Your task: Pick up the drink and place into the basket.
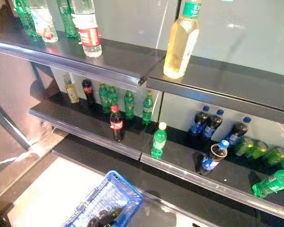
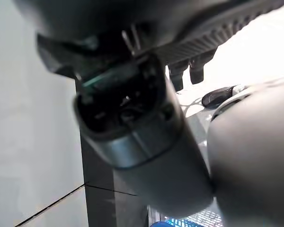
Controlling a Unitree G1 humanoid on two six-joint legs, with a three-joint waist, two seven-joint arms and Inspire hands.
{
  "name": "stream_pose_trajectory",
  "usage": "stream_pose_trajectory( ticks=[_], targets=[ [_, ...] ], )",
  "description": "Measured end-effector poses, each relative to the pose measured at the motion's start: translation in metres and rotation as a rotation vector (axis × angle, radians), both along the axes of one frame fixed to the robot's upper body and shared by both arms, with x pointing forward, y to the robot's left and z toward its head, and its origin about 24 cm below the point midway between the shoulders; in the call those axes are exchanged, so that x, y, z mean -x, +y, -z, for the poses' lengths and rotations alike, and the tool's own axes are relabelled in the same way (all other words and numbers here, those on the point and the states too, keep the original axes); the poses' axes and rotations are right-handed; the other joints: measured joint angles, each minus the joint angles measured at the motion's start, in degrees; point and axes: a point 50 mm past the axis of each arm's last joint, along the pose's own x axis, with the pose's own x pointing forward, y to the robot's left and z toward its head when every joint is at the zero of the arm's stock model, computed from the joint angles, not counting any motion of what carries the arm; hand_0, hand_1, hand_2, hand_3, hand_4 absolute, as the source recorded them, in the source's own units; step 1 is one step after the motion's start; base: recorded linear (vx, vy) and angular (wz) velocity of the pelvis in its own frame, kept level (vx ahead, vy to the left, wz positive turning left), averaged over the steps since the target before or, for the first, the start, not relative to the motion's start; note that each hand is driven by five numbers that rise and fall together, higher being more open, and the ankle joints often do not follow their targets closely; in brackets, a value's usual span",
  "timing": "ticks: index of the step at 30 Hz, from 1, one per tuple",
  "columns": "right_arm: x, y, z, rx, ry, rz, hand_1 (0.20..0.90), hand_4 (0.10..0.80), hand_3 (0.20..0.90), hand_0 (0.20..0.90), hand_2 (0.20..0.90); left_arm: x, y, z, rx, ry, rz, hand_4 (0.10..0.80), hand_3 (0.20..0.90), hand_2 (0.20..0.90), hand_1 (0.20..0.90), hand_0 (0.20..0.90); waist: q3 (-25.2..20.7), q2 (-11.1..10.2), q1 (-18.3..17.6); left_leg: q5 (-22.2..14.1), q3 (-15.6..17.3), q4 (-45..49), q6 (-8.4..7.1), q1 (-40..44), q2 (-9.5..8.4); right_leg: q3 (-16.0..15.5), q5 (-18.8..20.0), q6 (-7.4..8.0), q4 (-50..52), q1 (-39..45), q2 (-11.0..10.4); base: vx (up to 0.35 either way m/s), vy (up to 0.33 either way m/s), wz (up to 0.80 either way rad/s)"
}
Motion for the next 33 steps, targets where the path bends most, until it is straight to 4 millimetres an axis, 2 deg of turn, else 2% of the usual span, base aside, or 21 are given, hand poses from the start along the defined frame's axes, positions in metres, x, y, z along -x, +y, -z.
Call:
stream_pose_trajectory(
  ticks=[16,19,22,25,29,33],
  targets=[
    [0.0,0.0,0.0,0.008,0.018,-0.014,0.9,0.8,0.9,0.9,0.9,0.0,0.0,0.0,0.0,0.0,0.0,0.1,0.2,0.3,0.3,0.3,0.0,0.0,0.1,0.0,-0.2,0.0,0.0,0.0,0.0,-0.2,0.0,0.0,-0.1,0.1,0.0,0.0,0.0,0.0],
    [-0.002,0.0,0.0,0.035,0.015,-0.056,0.9,0.8,0.9,0.9,0.9,0.0,0.0,0.0,0.0,0.0,0.0,0.1,0.2,0.3,0.3,0.3,-0.1,0.0,0.2,0.0,-0.2,0.0,0.0,0.0,-0.01,-0.2,0.0,0.0,-0.1,0.2,0.0,0.0,0.0,0.0],
    [-0.009,0.0,-0.002,0.097,-0.015,-0.176,0.9,0.8,0.9,0.9,0.9,0.0,0.0,0.0,0.0,-0.001,0.001,0.1,0.2,0.3,0.3,0.3,-0.1,0.0,0.5,0.0,-0.3,0.0,0.0,0.0,-0.02,-0.3,0.0,0.0,-0.2,0.2,0.0,0.0,0.0,0.0],
    [-0.017,0.0,-0.005,0.143,-0.064,-0.322,0.9,0.8,0.9,0.9,0.9,-0.003,-0.001,0.0,0.001,-0.007,0.007,0.1,0.2,0.3,0.3,0.3,-0.1,-0.1,1.5,0.0,-0.4,0.0,0.0,-0.1,-0.02,-0.4,0.0,0.0,-0.4,0.2,0.0,-0.021,-0.025,0.02],
    [-0.045,0.011,-0.019,0.134,-0.228,-0.524,0.9,0.8,0.9,0.9,0.9,-0.004,-0.001,-0.001,-0.001,-0.007,-0.001,0.1,0.2,0.3,0.3,0.3,-0.1,-0.1,1.7,0.1,-0.8,0.0,-0.06,-0.3,0.02,-1.5,0.0,0.04,-0.4,0.3,0.0,-0.027,-0.029,0.03],
    [-0.084,0.036,-0.052,0.065,-0.475,-0.652,0.9,0.8,0.9,0.9,0.9,-0.004,-0.001,-0.003,-0.001,-0.012,0.004,0.1,0.2,0.3,0.3,0.3,0.0,-0.1,1.6,0.1,-1.4,0.0,-0.11,-0.7,0.01,-1.8,0.0,0.05,-0.4,0.1,0.1,-0.027,-0.023,0.04]
  ],
)
